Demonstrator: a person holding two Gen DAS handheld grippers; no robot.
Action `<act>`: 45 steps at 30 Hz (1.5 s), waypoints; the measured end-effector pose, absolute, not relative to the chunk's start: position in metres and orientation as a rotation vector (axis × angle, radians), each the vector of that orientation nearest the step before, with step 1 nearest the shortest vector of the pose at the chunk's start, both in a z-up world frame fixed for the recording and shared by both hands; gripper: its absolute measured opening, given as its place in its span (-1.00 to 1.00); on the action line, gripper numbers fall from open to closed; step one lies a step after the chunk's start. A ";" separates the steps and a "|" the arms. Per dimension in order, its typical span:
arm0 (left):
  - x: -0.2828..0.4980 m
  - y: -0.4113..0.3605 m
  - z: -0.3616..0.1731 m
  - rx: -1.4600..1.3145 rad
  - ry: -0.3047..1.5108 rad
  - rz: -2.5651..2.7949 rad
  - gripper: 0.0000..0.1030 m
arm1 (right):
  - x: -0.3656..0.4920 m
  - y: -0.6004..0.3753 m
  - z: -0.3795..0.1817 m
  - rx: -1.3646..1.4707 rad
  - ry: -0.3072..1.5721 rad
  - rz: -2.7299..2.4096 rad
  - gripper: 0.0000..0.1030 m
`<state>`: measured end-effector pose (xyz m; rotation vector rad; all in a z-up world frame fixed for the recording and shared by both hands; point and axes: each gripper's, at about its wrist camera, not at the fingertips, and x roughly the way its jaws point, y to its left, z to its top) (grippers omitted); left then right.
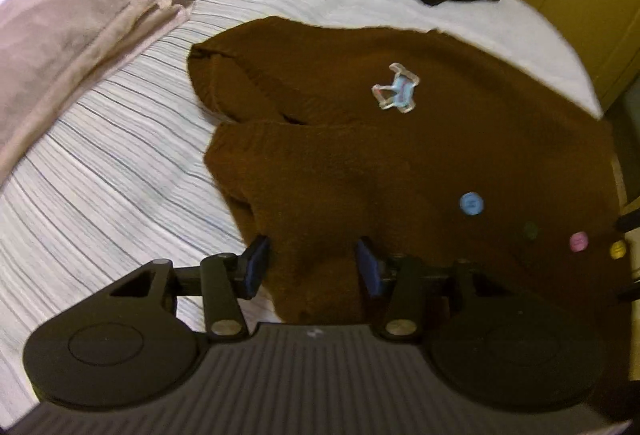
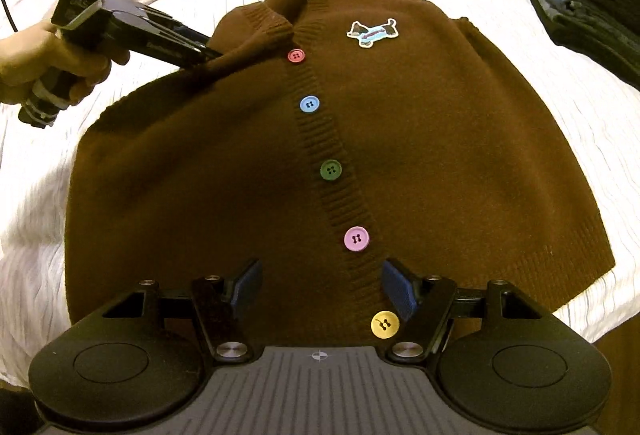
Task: Fold clothes
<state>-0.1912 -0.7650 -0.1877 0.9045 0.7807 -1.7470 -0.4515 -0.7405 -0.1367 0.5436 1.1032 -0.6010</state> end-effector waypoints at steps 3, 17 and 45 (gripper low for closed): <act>-0.182 -0.772 -0.194 0.860 0.856 -1.722 -0.29 | -0.454 -0.741 -0.139 0.552 1.107 -0.613 0.34; -0.041 -0.754 -0.147 0.857 0.752 -1.293 -0.80 | -0.447 -0.757 -0.142 0.595 1.069 -0.636 0.34; -0.159 -0.571 -0.178 0.771 1.062 -1.351 -0.23 | -0.523 -0.705 -0.152 0.683 1.101 -0.706 0.34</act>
